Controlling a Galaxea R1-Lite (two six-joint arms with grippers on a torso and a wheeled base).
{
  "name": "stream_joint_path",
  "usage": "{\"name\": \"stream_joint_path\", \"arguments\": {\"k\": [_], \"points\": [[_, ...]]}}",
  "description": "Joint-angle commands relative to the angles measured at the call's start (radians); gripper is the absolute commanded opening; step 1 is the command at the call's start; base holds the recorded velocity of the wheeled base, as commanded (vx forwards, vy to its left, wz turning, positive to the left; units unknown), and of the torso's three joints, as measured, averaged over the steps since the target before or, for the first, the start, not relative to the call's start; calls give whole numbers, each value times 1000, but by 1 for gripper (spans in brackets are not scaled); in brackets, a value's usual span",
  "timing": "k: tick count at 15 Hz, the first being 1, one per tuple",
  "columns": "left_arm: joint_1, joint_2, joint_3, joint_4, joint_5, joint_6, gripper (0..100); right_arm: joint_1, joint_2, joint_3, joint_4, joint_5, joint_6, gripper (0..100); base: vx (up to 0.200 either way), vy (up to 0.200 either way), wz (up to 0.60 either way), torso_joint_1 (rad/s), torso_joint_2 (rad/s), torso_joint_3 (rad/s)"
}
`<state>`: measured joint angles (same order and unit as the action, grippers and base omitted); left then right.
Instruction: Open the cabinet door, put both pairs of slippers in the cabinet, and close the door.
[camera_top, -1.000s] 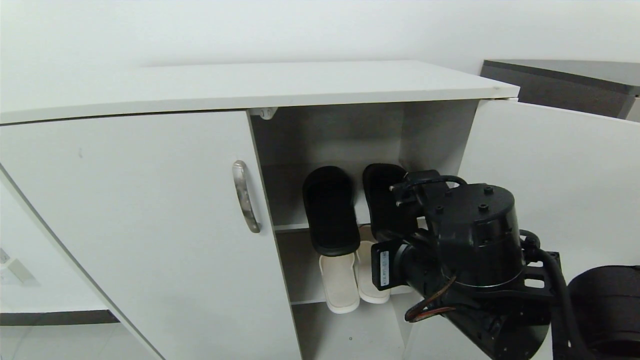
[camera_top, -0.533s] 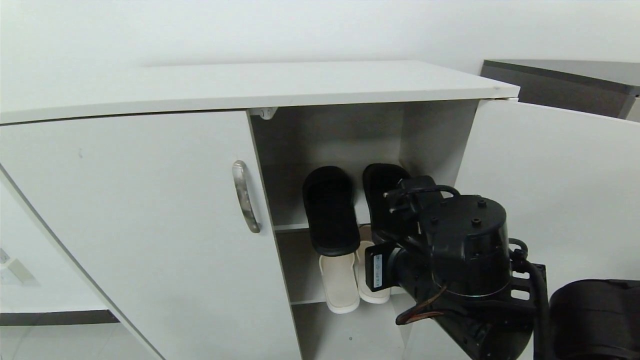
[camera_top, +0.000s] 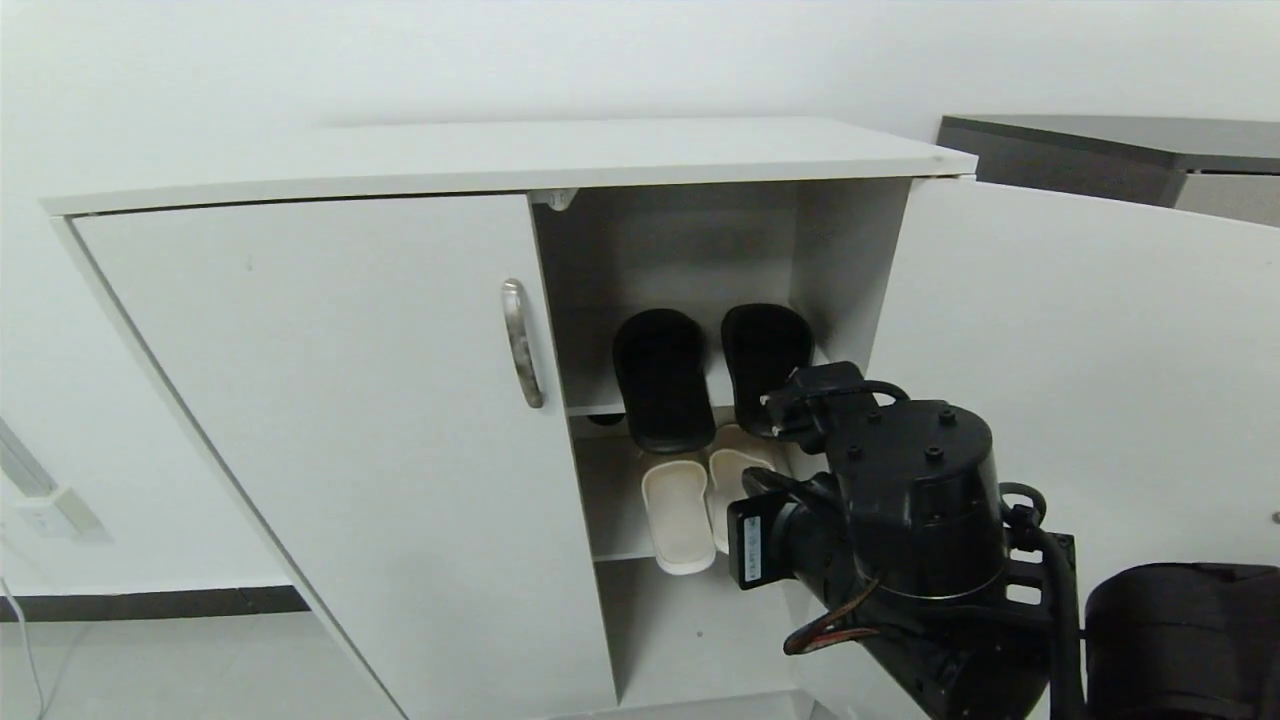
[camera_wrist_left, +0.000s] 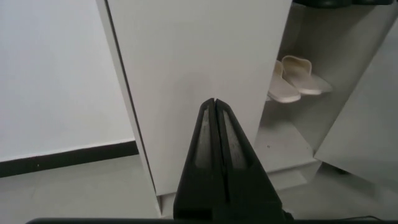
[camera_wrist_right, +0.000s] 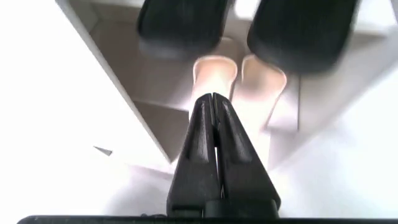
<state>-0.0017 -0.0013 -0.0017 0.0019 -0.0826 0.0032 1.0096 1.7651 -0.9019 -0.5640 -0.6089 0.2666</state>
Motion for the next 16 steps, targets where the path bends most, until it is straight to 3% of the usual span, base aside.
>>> {"name": "stream_joint_path", "arguments": {"k": [1,11,16], "points": [[0,1,0,0,0,0,0,1,5,1,0,0,0,0,-200,0,0,2,7,2],[0,1,0,0,1,0,0,-20,4,67,-31,9,-1,0,-200,0,0,3,1,3],[0,1,0,0,1,-2,0,-29,13,81,-33,9,-23,0,0,0,0,0,0,0]]}}
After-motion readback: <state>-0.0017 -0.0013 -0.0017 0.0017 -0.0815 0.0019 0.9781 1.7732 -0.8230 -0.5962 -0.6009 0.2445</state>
